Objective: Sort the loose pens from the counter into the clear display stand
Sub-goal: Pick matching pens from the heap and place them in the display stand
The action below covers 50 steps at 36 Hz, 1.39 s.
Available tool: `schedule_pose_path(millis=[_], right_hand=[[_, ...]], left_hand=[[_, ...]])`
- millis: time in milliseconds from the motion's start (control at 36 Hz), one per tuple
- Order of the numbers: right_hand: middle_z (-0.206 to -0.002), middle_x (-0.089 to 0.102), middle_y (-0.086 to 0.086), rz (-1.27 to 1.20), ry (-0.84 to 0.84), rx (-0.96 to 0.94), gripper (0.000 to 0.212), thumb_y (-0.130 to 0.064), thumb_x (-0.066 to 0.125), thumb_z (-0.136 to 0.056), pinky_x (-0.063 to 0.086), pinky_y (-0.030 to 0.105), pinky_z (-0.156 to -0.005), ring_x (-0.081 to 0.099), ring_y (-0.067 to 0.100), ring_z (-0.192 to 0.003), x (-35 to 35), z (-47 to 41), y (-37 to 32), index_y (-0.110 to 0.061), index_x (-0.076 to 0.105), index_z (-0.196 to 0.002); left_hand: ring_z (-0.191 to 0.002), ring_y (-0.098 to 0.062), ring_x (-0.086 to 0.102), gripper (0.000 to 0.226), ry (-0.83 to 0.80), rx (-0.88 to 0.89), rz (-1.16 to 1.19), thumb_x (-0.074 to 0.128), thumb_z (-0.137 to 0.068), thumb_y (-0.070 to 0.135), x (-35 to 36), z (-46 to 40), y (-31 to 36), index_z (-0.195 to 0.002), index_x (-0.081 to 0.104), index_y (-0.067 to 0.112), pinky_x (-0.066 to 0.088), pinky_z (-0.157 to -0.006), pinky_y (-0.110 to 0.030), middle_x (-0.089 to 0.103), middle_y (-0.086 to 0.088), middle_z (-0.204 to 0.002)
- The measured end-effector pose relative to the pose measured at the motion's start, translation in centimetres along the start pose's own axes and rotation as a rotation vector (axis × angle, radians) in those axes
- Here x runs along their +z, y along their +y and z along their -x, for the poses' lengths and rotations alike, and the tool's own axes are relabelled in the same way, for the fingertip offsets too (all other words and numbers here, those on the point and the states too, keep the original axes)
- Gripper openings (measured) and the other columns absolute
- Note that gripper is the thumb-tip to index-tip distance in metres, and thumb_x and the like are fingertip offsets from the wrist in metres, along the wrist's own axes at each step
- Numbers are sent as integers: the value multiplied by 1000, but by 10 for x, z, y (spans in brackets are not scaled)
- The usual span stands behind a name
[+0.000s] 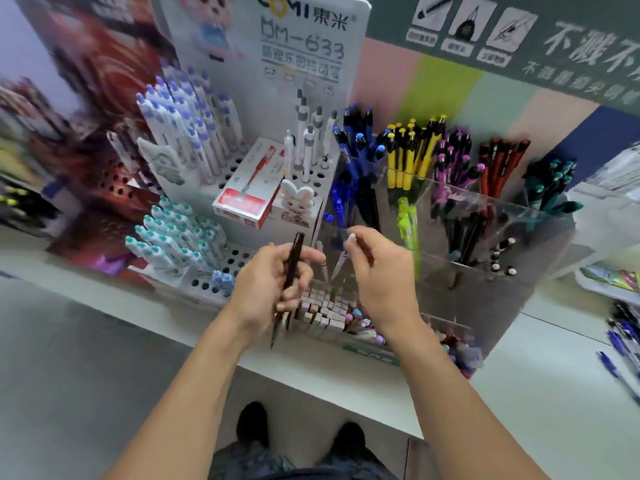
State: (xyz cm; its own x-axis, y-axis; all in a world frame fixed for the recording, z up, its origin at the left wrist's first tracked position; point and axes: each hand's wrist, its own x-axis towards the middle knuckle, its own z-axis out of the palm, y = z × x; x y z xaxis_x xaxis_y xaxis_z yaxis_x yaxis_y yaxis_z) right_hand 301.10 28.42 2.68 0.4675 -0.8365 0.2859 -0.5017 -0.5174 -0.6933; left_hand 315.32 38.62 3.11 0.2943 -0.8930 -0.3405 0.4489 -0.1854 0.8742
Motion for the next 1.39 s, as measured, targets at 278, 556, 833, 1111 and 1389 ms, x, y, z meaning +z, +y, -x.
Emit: schedule_pose_path(millis=[278,556,833,1111,1389], right_hand=[[-71,65,4,208,-243,182,23,-23,64,-96,50,37,-68,65,30,-77,27,-17,-3,-9,69,-79],[-63,66,-11,-467,-113,279,19,-22,66,-98,46,15,-57,57,-1,-58,-79,2,-37,-20,75,-81],[-72,67,7,-549,516,336,18,-18,60,-102,53,27,-59,63,16,-64,-111,18,-14,-10,71,-89],[-79,70,-7,-25,729,105,6,-24,69,-96,60,44,-66,70,18,-70,-156,-1,9,-22,70,-101],[-84,69,-1,-171,568,-86,18,-14,66,-98,60,41,-68,70,17,-75,-118,-7,-30,-17,64,-115]], left_hand=[[-66,-13,55,23,-56,95,3,41,-106,6,11,1,2,-124,54,10,47,-60,-26,67,-3,-81],[-65,-20,68,15,-114,409,-243,70,-90,2,64,-12,20,-98,63,12,56,-56,-29,75,-8,-83],[-85,-8,71,27,-165,522,-553,79,-86,11,106,-30,22,-106,69,26,58,-79,-24,74,8,-87],[-55,-8,56,24,97,437,-557,81,-84,19,97,-39,8,-96,62,29,53,-62,-29,67,7,-75],[-64,-15,72,36,228,356,-456,73,-91,9,79,-34,10,-122,60,21,54,-49,-24,71,3,-97]])
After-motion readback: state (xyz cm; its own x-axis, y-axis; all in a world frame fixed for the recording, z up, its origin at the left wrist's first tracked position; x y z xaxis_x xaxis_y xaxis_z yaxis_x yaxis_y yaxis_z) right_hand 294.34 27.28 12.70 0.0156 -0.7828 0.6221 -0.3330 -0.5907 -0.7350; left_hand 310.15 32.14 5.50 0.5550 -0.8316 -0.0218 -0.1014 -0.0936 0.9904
